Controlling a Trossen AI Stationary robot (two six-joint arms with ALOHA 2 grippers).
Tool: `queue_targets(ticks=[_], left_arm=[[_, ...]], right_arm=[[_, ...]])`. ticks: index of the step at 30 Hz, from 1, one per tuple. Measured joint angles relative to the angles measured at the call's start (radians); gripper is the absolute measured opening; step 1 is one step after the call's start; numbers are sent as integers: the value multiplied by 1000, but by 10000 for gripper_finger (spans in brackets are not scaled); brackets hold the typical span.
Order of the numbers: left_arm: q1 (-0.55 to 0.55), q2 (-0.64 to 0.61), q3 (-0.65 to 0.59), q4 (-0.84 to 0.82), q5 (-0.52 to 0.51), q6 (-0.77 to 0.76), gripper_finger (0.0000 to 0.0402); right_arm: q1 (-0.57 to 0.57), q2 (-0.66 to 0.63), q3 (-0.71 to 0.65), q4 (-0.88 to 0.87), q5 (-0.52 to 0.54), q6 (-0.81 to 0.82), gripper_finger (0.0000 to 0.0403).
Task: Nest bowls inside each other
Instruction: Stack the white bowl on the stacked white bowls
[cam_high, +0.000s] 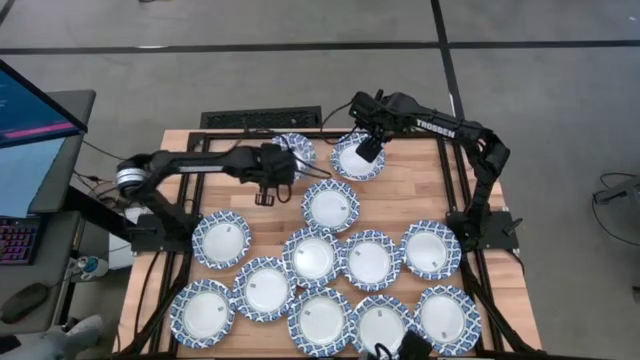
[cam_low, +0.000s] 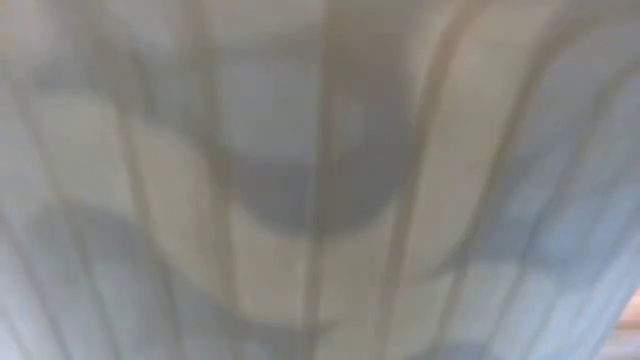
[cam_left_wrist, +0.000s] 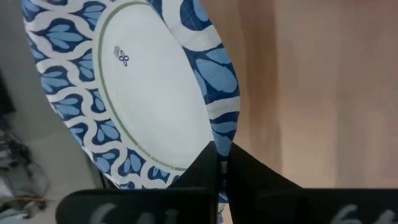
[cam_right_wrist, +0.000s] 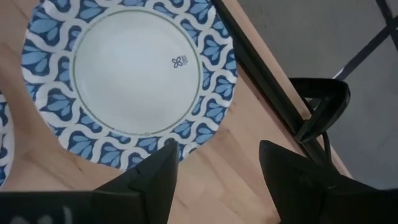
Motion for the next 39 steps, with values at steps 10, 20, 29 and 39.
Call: queue_targets(ticks=[10,20,29,39], left_arm=[[36,80,0,64,86,-13,8],[40,80,0,32,30,-59,45],[42,80,0,-50,-63,-70,71],[57,87,1,6,44,-132,73]], right_arm=[[63,-71,-11,-38,1,7,248],[81,-307,-75,-56,7,169,248],[130,-428,-244,-89,9,299,248],[193,-450,-354,-69,11,366,248]])
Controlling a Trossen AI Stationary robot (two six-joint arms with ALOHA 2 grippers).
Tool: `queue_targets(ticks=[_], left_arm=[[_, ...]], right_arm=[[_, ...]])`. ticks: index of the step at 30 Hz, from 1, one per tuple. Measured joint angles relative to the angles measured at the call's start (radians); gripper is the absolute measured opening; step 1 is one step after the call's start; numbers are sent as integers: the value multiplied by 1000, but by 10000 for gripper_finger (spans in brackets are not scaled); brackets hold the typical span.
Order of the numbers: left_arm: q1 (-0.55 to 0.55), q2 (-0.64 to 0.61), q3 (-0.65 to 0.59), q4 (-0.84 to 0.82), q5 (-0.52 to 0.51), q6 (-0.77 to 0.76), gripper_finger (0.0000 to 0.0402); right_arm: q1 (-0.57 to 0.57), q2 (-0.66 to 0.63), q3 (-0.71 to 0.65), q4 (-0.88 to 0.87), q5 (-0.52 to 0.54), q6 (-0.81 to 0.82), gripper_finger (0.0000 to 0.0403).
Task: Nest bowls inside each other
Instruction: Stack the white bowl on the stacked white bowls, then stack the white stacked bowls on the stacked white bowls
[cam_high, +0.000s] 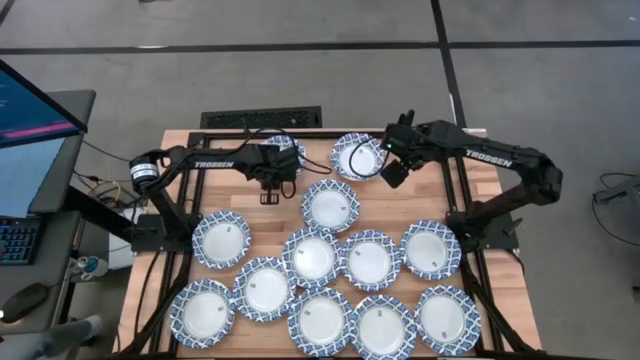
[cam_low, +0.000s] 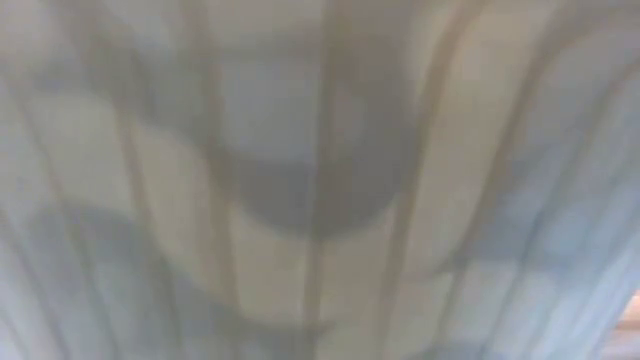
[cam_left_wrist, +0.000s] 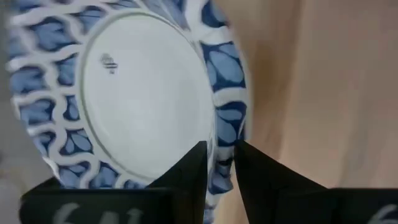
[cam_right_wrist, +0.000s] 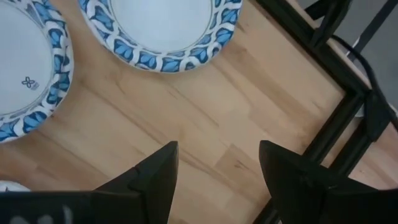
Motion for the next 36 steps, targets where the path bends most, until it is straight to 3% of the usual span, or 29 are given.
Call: queue_targets(ticks=[7,10,15,21,25,36], left_arm=[[-21,-15,8,-109,-118,-61,73],[-36,-40,31,-141,-42,-117,73],[-57,-109,41,-91,189,-117,73],[-49,-141,-6,-43,230,-7,73],[-30,-141,-66,-41,320,2,73],[-28,-141,-53,-11,216,43,73]], right_arm=[[22,1,0,58,1,9,248],[21,2,0,61,1,9,248],[2,21,0,105,-26,-39,248],[-9,38,0,100,-36,-76,248],[-14,37,-1,102,-32,-74,248],[-12,37,0,114,-3,-89,248]])
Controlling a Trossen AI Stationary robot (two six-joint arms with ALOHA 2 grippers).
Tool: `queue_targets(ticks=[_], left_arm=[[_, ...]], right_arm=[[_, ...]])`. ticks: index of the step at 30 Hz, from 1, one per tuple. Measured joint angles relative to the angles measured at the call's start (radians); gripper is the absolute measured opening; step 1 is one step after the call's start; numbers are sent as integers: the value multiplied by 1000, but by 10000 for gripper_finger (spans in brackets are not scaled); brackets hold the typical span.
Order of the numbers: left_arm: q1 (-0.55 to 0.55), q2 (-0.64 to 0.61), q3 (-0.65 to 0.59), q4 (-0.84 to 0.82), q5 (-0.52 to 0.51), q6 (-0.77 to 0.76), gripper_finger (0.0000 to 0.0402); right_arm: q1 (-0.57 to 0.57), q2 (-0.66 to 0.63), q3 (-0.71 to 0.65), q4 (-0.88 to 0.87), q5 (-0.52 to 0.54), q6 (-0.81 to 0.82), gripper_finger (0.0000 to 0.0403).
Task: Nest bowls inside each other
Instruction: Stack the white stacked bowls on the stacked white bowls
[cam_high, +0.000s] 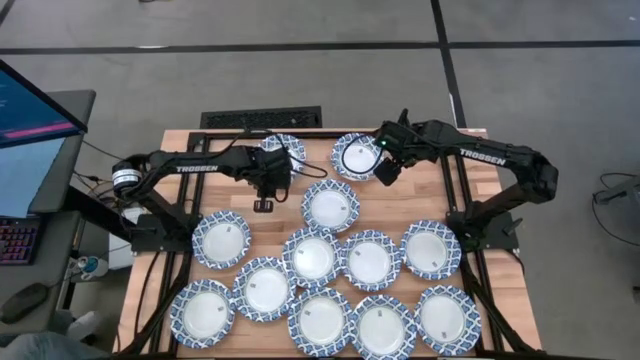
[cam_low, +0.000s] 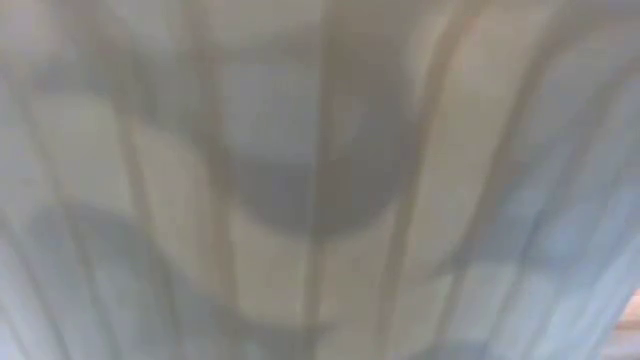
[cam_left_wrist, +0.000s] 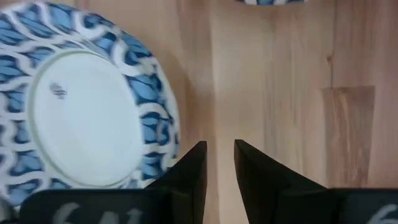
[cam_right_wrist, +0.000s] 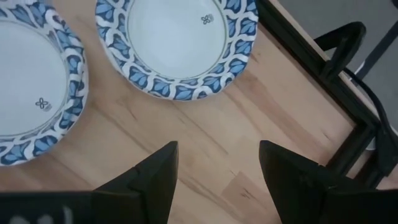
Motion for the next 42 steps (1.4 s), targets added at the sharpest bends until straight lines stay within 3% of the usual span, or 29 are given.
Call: queue_targets(ticks=[4,7,10,22,31,35,42], left_arm=[[-6,0,81,-100,8,-35,73],[-11,-1,136,-154,-111,-68,73],[-13,-1,156,-149,-187,-5,73],[-36,-1,174,-19,-142,30,73],[-38,24,172,-51,-158,-110,74],[-34,54,171,-52,-177,-130,98],[-35,114,171,-63,-225,-162,189]], right_arm=[[-2,0,0,0,2,-20,248],[-7,0,0,0,4,-39,248],[-15,0,0,2,5,-44,248],[-35,0,0,25,7,-119,248],[-35,0,0,21,4,-149,248],[-35,0,0,21,3,-158,248],[-36,0,1,6,3,-173,248]])
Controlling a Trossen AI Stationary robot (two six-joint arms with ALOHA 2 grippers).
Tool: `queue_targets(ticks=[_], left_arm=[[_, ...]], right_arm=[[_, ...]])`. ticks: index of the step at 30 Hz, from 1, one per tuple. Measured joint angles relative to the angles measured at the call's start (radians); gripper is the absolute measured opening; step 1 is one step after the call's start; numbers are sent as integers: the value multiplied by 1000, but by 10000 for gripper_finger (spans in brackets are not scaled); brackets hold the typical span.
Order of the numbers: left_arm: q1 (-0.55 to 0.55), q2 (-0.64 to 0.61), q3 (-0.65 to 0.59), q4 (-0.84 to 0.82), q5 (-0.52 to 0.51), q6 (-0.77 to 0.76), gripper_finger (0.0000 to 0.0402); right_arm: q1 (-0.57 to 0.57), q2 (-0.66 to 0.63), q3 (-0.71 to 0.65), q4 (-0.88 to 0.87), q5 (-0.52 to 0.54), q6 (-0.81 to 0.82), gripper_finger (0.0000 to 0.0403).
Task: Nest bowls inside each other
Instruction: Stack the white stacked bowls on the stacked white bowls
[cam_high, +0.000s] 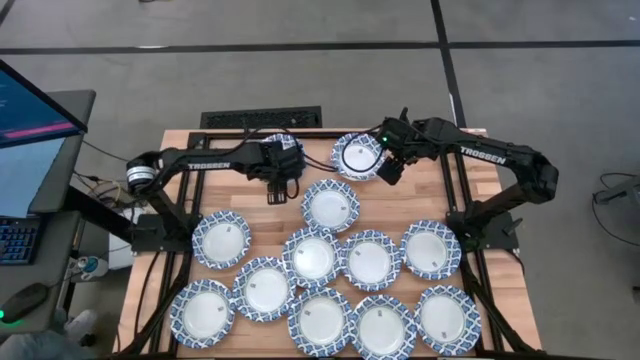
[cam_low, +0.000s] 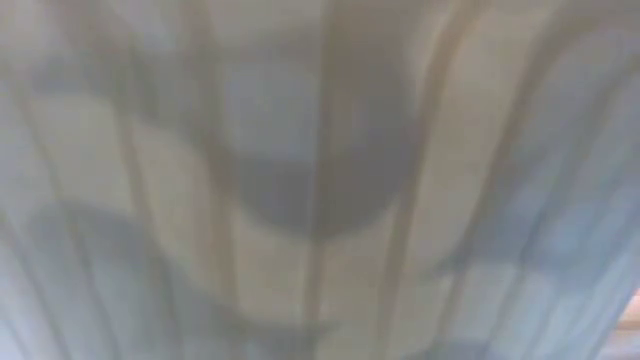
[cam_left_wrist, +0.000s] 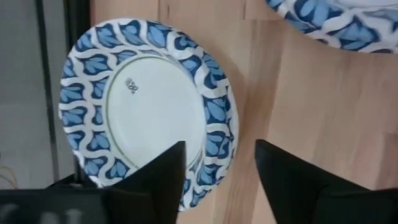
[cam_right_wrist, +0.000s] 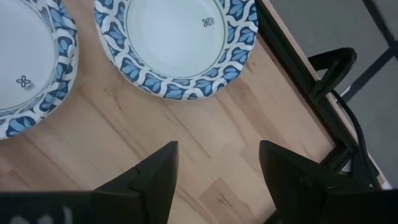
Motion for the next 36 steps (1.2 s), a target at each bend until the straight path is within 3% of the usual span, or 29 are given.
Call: queue_targets(ticks=[6,15,24,29,36], left_arm=[[12,31,0,38,43,0,232],[39,116,-17,31,105,-19,216],[40,158,-17,75,60,-29,179],[35,158,-17,88,-54,-38,171],[35,158,-17,118,-63,-38,170]], right_arm=[[-4,0,0,-20,0,0,248],[-11,-4,0,-29,-3,-2,248],[-26,-5,0,-41,-3,-15,248],[-27,-5,0,-42,-3,-19,248],[-27,-5,0,-42,-3,-19,248]])
